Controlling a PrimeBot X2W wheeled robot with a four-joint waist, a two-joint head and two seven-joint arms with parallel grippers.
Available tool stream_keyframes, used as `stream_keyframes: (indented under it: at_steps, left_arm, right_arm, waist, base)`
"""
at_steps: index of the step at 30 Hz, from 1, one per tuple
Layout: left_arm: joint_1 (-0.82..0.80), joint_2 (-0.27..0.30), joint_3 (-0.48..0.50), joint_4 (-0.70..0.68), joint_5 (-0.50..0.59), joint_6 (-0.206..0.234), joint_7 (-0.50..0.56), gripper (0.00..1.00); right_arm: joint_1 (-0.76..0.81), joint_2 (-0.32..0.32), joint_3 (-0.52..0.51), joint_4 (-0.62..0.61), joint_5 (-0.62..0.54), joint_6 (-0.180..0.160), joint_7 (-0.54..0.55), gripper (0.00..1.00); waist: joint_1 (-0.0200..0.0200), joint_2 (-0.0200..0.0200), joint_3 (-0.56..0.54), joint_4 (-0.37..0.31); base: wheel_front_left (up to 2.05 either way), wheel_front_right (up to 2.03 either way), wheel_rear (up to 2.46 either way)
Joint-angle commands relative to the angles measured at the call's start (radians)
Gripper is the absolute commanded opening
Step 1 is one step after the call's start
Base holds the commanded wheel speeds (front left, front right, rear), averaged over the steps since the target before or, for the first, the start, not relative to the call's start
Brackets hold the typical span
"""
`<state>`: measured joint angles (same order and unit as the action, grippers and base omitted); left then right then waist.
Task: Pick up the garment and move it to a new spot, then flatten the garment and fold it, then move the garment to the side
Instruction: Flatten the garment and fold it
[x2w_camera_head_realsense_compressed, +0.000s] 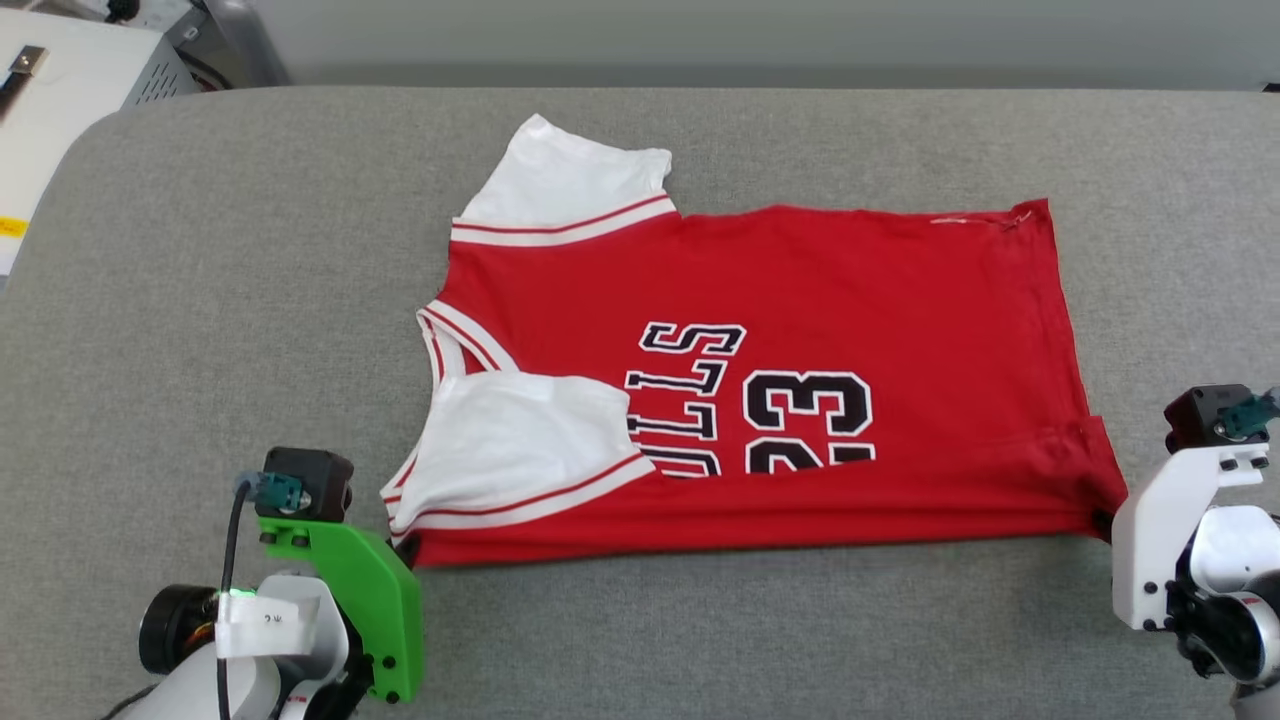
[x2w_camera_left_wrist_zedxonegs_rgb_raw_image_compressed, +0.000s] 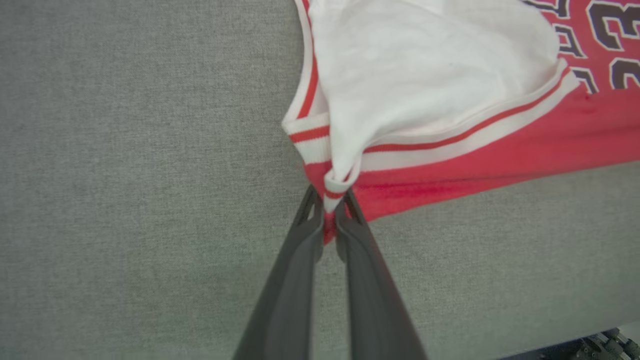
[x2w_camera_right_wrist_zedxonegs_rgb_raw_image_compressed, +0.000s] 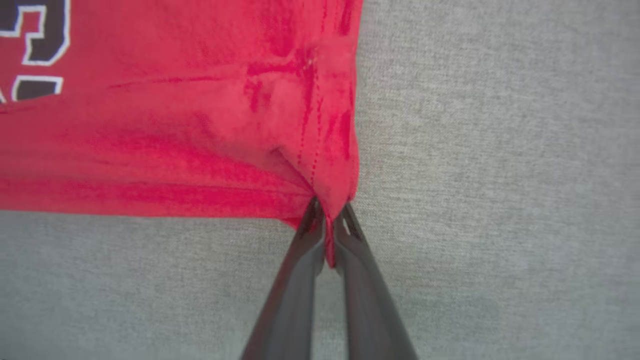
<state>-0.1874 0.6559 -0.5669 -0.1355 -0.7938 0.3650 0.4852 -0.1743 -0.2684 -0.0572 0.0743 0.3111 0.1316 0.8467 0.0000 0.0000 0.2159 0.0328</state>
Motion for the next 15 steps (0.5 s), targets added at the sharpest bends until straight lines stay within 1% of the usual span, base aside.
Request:
stream_keyframes:
  at_steps: [1, 7, 11, 15]
  left_arm:
    - [0.024, 0.014, 0.002, 0.006, -0.007, 0.001, 0.003, 0.0]
    - [0.089, 0.015, -0.016, -0.005, -0.026, 0.007, 0.008, 0.0]
    - [0.13, 0.005, -0.033, 0.009, -0.039, -0.001, 0.001, 0.0]
    - [0.145, -0.012, -0.038, 0.046, -0.059, -0.022, -0.012, 0.0]
  right_arm:
    - [0.025, -0.021, -0.014, -0.015, 0.013, -0.001, 0.011, 0.0]
    - [0.131, -0.05, -0.046, -0.111, 0.046, -0.001, 0.06, 0.0]
    - [0.209, -0.042, -0.074, -0.166, 0.064, -0.001, 0.089, 0.0]
    - [0.258, -0.022, -0.088, -0.187, 0.06, -0.001, 0.098, 0.0]
  waist:
    - [0.0, 0.0, -0.03, -0.006]
    - [0.0, 0.0, -0.065, -0.007]
    - [0.0, 0.0, -0.074, -0.01]
    - [0.0, 0.0, -0.068, -0.013]
  base:
    - [0.0, 0.0, 0.0]
    - [0.0, 0.0, 0.0]
    - [0.0, 0.0, 0.0]
    - [0.0, 0.0, 0.0]
